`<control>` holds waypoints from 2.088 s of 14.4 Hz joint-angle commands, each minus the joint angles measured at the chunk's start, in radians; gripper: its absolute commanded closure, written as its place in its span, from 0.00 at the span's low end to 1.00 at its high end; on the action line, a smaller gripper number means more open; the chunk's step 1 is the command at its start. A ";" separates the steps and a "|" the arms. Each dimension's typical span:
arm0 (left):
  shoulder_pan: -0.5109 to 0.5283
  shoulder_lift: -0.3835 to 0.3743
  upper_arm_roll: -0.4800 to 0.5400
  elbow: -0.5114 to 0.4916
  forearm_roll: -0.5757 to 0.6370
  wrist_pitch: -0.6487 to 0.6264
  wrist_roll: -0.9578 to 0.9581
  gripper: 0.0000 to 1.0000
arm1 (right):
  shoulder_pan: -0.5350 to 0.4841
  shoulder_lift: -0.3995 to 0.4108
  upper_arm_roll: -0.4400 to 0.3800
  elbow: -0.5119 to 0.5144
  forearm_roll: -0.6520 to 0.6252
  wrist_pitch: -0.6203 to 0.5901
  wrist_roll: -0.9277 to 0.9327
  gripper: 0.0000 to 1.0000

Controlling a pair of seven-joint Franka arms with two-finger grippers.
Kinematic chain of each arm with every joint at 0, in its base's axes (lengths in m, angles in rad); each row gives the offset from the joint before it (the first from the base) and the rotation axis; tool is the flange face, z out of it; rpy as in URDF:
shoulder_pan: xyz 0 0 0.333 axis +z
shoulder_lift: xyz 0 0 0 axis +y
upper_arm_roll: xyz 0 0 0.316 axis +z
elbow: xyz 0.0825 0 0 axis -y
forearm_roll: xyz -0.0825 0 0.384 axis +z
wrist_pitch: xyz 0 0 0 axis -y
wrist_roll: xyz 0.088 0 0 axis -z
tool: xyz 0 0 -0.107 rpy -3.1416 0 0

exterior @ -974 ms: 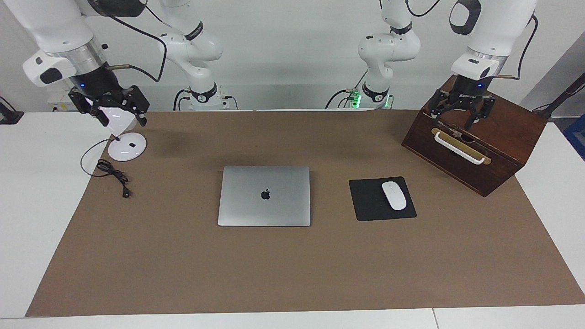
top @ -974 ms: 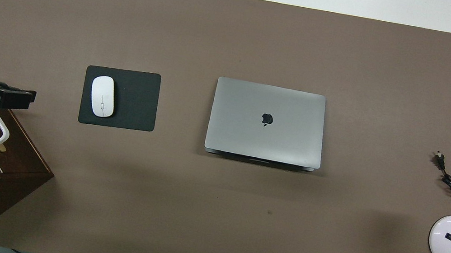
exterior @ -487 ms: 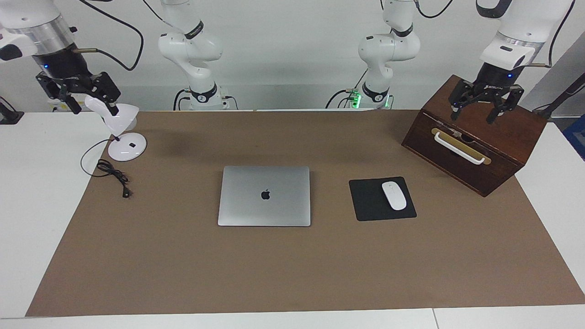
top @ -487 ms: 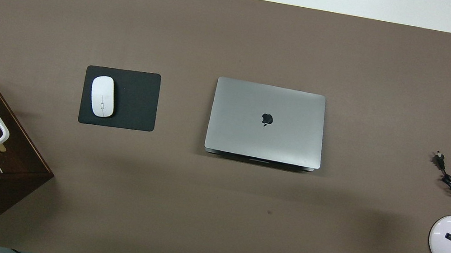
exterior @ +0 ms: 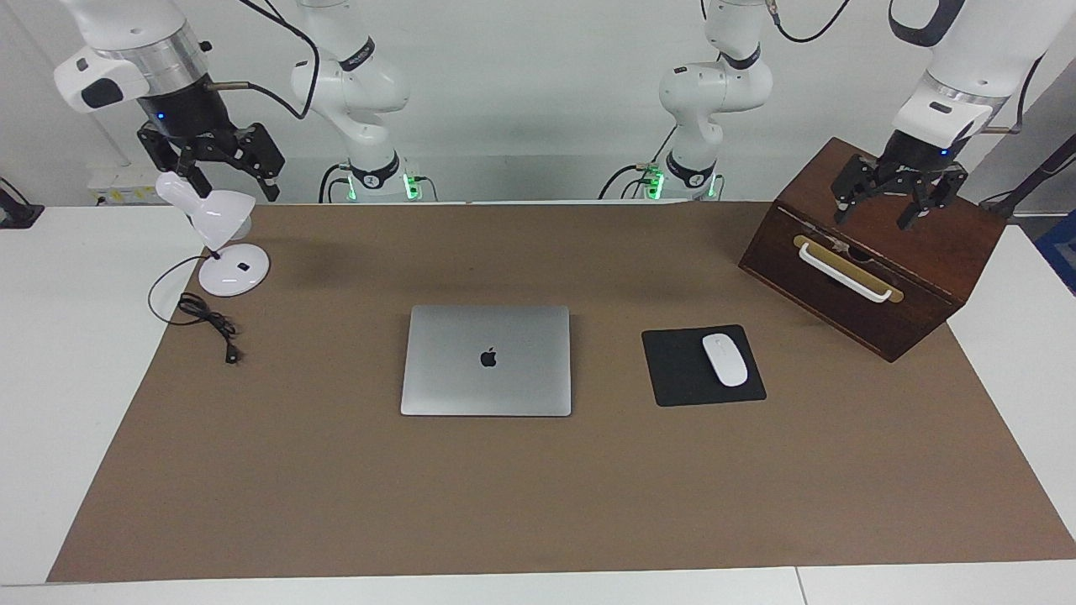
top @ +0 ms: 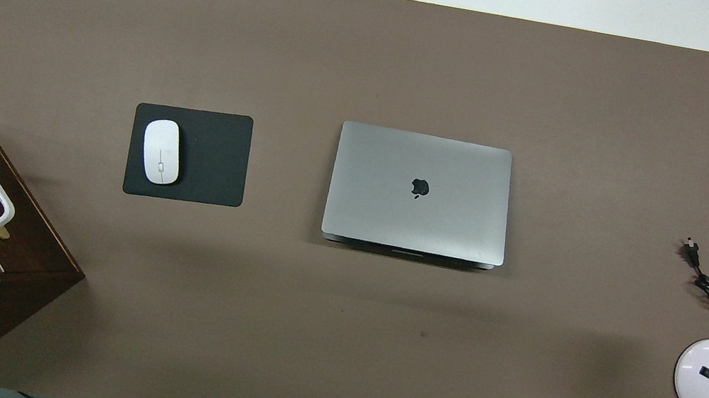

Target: Close laptop with both arms

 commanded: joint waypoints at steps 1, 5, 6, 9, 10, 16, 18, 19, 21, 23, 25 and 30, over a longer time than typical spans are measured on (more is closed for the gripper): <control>0.011 0.057 -0.010 0.118 0.033 -0.082 -0.008 0.00 | -0.024 -0.021 0.014 -0.056 -0.015 0.054 0.005 0.00; 0.011 0.057 -0.012 0.113 0.057 -0.061 -0.008 0.00 | -0.024 -0.023 0.003 -0.113 -0.018 0.121 0.002 0.00; 0.013 0.057 -0.012 0.113 0.059 -0.058 -0.008 0.00 | -0.024 -0.023 0.001 -0.113 -0.018 0.120 -0.006 0.00; 0.010 0.054 -0.012 0.112 0.060 -0.058 -0.009 0.00 | -0.024 -0.021 0.003 -0.114 -0.033 0.124 -0.007 0.00; 0.010 0.054 -0.012 0.112 0.059 -0.058 -0.008 0.00 | -0.024 -0.021 0.004 -0.117 -0.041 0.126 -0.004 0.00; 0.011 0.051 -0.012 0.107 0.059 -0.056 -0.008 0.00 | -0.024 -0.020 0.003 -0.137 -0.042 0.153 -0.001 0.00; 0.011 0.051 -0.012 0.107 0.059 -0.055 -0.008 0.00 | -0.024 -0.020 0.003 -0.139 -0.044 0.153 -0.001 0.00; 0.010 0.051 -0.012 0.107 0.059 -0.055 -0.009 0.00 | -0.024 -0.020 0.004 -0.137 -0.065 0.153 -0.003 0.00; 0.011 0.049 -0.012 0.103 0.059 -0.055 -0.012 0.00 | -0.024 -0.020 0.009 -0.137 -0.096 0.150 -0.004 0.00; 0.011 0.049 -0.012 0.101 0.057 -0.047 -0.049 0.00 | -0.024 -0.020 0.009 -0.139 -0.096 0.146 -0.001 0.00; 0.010 0.049 -0.012 0.101 0.057 -0.045 -0.058 0.00 | -0.024 -0.020 0.008 -0.137 -0.096 0.141 0.000 0.00; 0.010 0.046 -0.012 0.095 0.057 -0.041 -0.058 0.00 | -0.024 -0.020 0.009 -0.137 -0.096 0.141 0.002 0.00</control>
